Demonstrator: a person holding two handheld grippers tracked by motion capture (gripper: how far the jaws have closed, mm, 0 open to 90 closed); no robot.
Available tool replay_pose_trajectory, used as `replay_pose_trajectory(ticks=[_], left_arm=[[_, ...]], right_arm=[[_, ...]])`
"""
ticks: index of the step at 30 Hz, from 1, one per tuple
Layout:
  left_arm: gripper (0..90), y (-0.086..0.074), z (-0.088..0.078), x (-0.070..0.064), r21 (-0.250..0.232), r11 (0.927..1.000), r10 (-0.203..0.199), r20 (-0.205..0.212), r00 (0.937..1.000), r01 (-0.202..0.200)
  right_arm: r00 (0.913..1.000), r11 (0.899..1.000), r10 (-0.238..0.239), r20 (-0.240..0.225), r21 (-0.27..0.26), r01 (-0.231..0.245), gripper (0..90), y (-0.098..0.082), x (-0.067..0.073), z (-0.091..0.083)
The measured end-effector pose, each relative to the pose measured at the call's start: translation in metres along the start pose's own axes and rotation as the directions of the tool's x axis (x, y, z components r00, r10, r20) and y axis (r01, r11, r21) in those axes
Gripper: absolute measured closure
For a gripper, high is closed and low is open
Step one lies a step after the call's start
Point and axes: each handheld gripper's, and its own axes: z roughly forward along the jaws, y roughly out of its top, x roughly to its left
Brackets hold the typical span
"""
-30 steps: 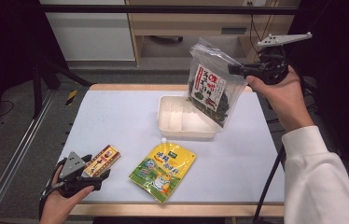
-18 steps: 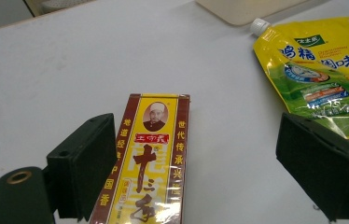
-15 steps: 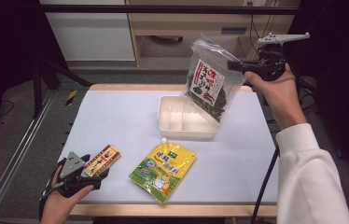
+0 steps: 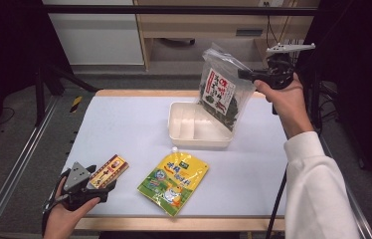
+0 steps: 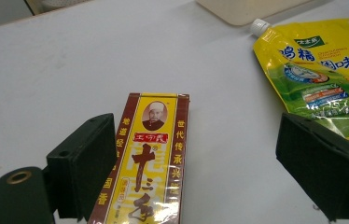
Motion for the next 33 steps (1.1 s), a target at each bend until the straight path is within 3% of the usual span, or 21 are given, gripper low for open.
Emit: replay_pose_trajectory(ticks=[12,33], left_arm=[[12.1,0.0,0.0,0.0,0.001,1.0,0.001,0.001,1.0,-0.001],[11.9,0.0,0.001,0.0,0.004,1.0,0.007,0.011,0.9999,-0.007]], right_arm=[[0.9995,0.999,0.028,0.015,-0.029,-0.027,88.9,-0.012,-0.01,0.004],[0.9983,0.998,0.055,0.019,-0.014,-0.055,88.8,-0.03,-0.018,0.013]])
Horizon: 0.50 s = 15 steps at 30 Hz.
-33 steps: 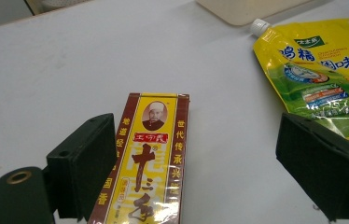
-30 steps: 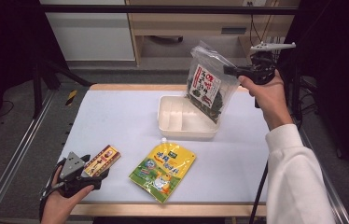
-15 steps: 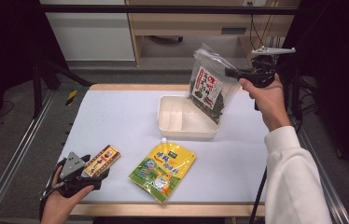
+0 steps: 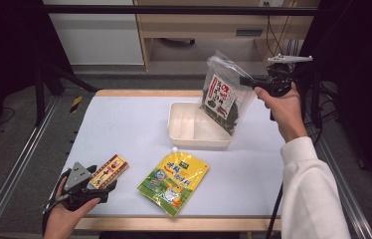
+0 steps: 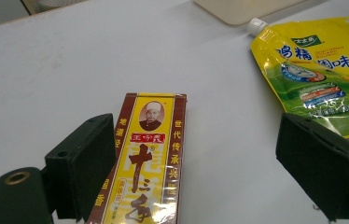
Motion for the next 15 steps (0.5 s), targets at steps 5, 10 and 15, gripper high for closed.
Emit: replay_pose_trajectory(ticks=[5,10,15], left_arm=[[11.9,0.0,0.0002,-0.0001,0.0,1.0,0.002,0.001,1.0,-0.002],[11.9,0.0,0.0003,-0.0008,-0.001,1.0,0.002,0.002,1.0,-0.002],[11.9,0.0003,0.0001,-0.0009,-0.001,1.0,0.005,0.004,1.0,-0.005]], right_arm=[[1.0,1.0,0.008,-0.004,0.002,-0.008,88.8,-0.0057,-0.0015,0.0021],[0.9998,1.0,0.018,-0.01,-0.004,-0.018,88.8,-0.0084,-0.0023,0.0032],[0.9998,1.0,0.018,-0.013,0.0,-0.018,88.8,-0.0088,-0.001,0.0052]])
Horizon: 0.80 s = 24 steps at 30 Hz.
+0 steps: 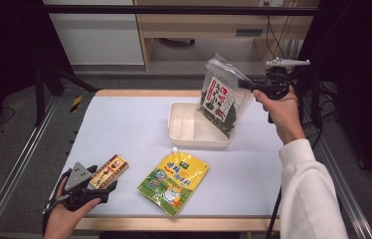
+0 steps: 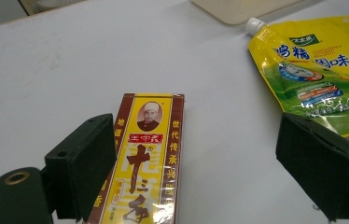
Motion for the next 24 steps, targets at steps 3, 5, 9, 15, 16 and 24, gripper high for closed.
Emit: replay_pose_trajectory(ticks=[3,5,9,15,16,24], left_arm=[[11.8,0.0,0.0,0.0,0.0,1.0,0.001,0.001,1.0,-0.001],[11.9,0.0,0.0,0.0,0.0,1.0,0.003,0.002,1.0,-0.003],[11.9,0.0,0.0,-0.001,0.004,1.0,0.007,0.007,0.9999,-0.007],[11.9,0.0,0.001,-0.001,0.005,1.0,0.007,0.007,0.9999,-0.007],[11.9,0.0,0.001,-0.001,0.005,1.0,0.006,0.008,0.9999,-0.006],[11.9,0.0,0.002,-0.003,0.012,0.9998,0.014,0.011,0.9998,-0.015]], right_arm=[[1.0,1.0,-0.001,-0.003,0.002,0.001,88.7,0.0,0.0,0.002],[1.0,1.0,0.005,-0.006,0.002,-0.005,88.7,-0.002,0.0,0.003],[1.0,1.0,-0.001,-0.006,0.027,0.001,88.6,-0.007,0.0,0.008],[0.9996,0.999,0.017,-0.021,0.036,-0.016,88.5,-0.018,-0.001,0.014],[0.9997,0.999,0.016,-0.021,0.035,-0.015,88.5,-0.019,-0.001,0.014],[0.9996,0.999,0.02,-0.02,0.044,-0.019,87.2,-0.024,-0.002,0.011]])
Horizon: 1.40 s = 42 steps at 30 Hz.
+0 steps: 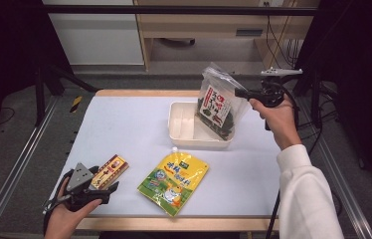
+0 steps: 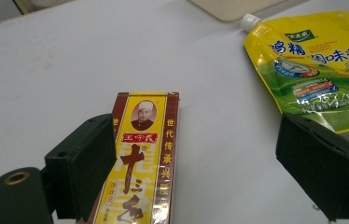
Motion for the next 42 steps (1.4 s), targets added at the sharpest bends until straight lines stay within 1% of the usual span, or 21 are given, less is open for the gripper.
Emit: replay_pose_trajectory(ticks=[2,3,4,5,6,9,10,13,15,19,22,27,29,33,37,38,39,41,42], left_arm=[[11.9,0.0,0.0,0.0,0.001,1.0,0.001,0.0,1.0,-0.001],[11.9,0.0,0.0,0.0,0.002,1.0,0.002,0.001,1.0,-0.002],[11.9,0.0,0.0,0.0,0.001,1.0,0.0,0.0,1.0,0.0],[11.9,0.0,0.0,0.0,0.001,1.0,0.0,0.0,1.0,0.0],[11.9,0.0,0.0,0.0,0.001,1.0,0.001,0.0,1.0,-0.001],[11.8,0.0,0.0,0.0,0.002,1.0,0.002,-0.001,1.0,-0.002],[11.9,0.0,0.0,0.0,0.003,1.0,0.002,-0.001,1.0,-0.002],[11.8,0.0,0.001,-0.001,0.003,1.0,0.007,-0.001,1.0,-0.007],[11.8,0.0,0.001,-0.001,0.005,0.9999,0.009,0.0,1.0,-0.009],[11.8,0.0,0.001,-0.001,0.005,0.9999,0.01,-0.003,0.9999,-0.01],[11.8,0.0,0.001,-0.002,0.006,0.9999,0.012,-0.003,0.9999,-0.012],[11.8,0.0,0.001,-0.002,0.007,0.9998,0.017,-0.003,0.9998,-0.017],[11.8,0.0,0.001,-0.002,0.008,0.9998,0.018,-0.004,0.9998,-0.018],[11.8,0.0,0.001,-0.002,0.004,0.9999,0.017,-0.008,0.9998,-0.017],[11.9,0.0,0.0,-0.002,0.0,0.9999,0.016,-0.012,0.9998,-0.016],[11.9,0.0,0.0,-0.002,0.0,0.9999,0.016,-0.012,0.9998,-0.016],[12.1,0.001,0.0,-0.003,-0.004,0.9999,0.016,-0.013,0.9998,-0.016],[12.1,0.001,0.0,-0.004,-0.007,0.9998,0.019,-0.014,0.9997,-0.019],[12.1,0.002,0.0,-0.004,-0.01,0.9997,0.021,-0.016,0.9996,-0.022]], right_arm=[[1.0,1.0,-0.005,0.004,-0.001,0.005,84.4,0.0,0.001,0.0],[0.9999,1.0,-0.01,0.002,-0.002,0.01,79.7,0.0,0.002,-0.001],[0.9998,1.0,-0.018,-0.002,-0.014,0.018,74.3,0.0,0.003,-0.002],[0.9999,0.999,-0.013,-0.009,-0.035,0.012,68.1,0.0,0.004,-0.003],[0.9998,0.999,-0.016,-0.008,-0.051,0.016,61.4,0.0,0.006,-0.005],[0.9994,0.996,-0.03,0.019,-0.079,0.032,44.8,0.001,0.012,-0.013],[0.9988,0.996,-0.035,0.034,-0.086,0.038,42.6,0.001,0.015,-0.016],[0.9968,0.994,-0.062,0.051,-0.091,0.066,36.2,-0.002,0.023,-0.025],[0.9955,0.992,-0.077,0.056,-0.094,0.082,33.5,-0.004,0.029,-0.031],[0.9953,0.988,-0.078,0.057,-0.128,0.085,28.0,-0.01,0.038,-0.045],[0.9951,0.987,-0.077,0.062,-0.138,0.085,25.0,-0.018,0.042,-0.054],[0.9941,0.989,-0.074,0.08,-0.119,0.083,20.7,-0.035,0.046,-0.062],[0.9942,0.991,-0.068,0.083,-0.112,0.077,18.9,-0.042,0.047,-0.062],[0.9935,0.993,-0.073,0.087,-0.089,0.081,16.4,-0.058,0.05,-0.061],[0.9937,0.994,-0.068,0.089,-0.076,0.075,16.6,-0.072,0.054,-0.061],[0.9937,0.994,-0.068,0.089,-0.076,0.075,16.6,-0.072,0.054,-0.061],[0.9947,0.996,-0.053,0.088,-0.065,0.059,20.7,-0.078,0.057,-0.062],[0.9951,0.996,-0.054,0.083,-0.06,0.059,22.0,-0.085,0.062,-0.062],[0.9945,0.997,-0.056,0.089,-0.055,0.061,23.8,-0.087,0.065,-0.063]])
